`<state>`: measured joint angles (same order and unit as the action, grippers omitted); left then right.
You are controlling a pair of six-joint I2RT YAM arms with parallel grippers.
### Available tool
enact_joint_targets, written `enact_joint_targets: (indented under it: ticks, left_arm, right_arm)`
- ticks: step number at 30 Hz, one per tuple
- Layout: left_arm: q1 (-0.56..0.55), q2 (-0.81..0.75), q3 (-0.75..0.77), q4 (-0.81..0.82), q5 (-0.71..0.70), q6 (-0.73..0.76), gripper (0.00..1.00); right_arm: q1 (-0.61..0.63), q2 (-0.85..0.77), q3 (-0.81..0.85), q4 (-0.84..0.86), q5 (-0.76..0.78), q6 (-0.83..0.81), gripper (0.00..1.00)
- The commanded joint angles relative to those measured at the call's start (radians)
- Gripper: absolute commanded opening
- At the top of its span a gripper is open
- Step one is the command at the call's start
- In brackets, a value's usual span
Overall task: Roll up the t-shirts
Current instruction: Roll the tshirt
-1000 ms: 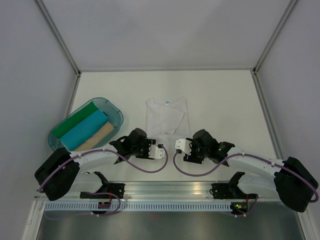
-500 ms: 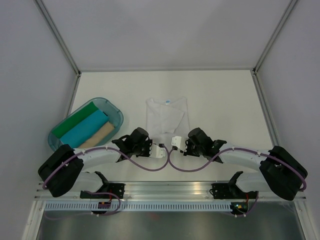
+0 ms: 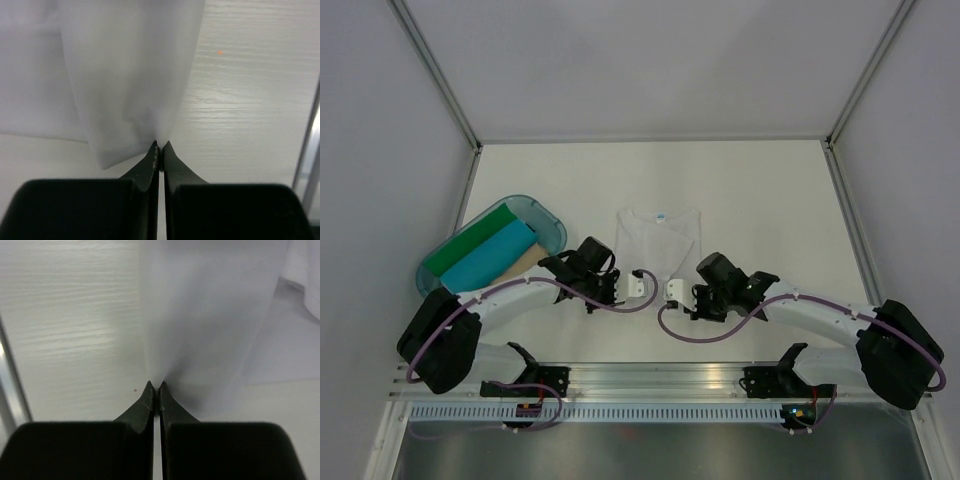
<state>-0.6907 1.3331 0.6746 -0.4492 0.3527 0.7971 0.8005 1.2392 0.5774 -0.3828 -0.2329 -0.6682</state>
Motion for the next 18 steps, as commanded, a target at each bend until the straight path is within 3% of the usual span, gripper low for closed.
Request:
enact_joint_targets:
  ticks: [1, 7, 10, 14, 18]
  left_arm:
    - [0.005, -0.037, 0.075, -0.244, 0.182, -0.035, 0.02]
    - [0.031, -0.063, 0.183, -0.568, 0.388, 0.054, 0.02]
    - [0.097, -0.006, 0.236, -0.641, 0.453, 0.100, 0.02]
    - [0.227, 0.124, 0.304, -0.640, 0.492, 0.088, 0.02]
    - [0.287, 0.236, 0.350, -0.622, 0.502, 0.086, 0.02]
  right_arm:
    - [0.002, -0.063, 0.084, -0.247, -0.192, -0.065, 0.00]
    - [0.000, -0.098, 0.166, -0.471, -0.344, -0.174, 0.00]
    - [-0.052, -0.047, 0.211, -0.524, -0.420, -0.241, 0.00]
    - [-0.119, 0.003, 0.208, -0.432, -0.500, -0.190, 0.00]
    - [-0.214, 0.071, 0.219, -0.294, -0.560, -0.101, 0.00]
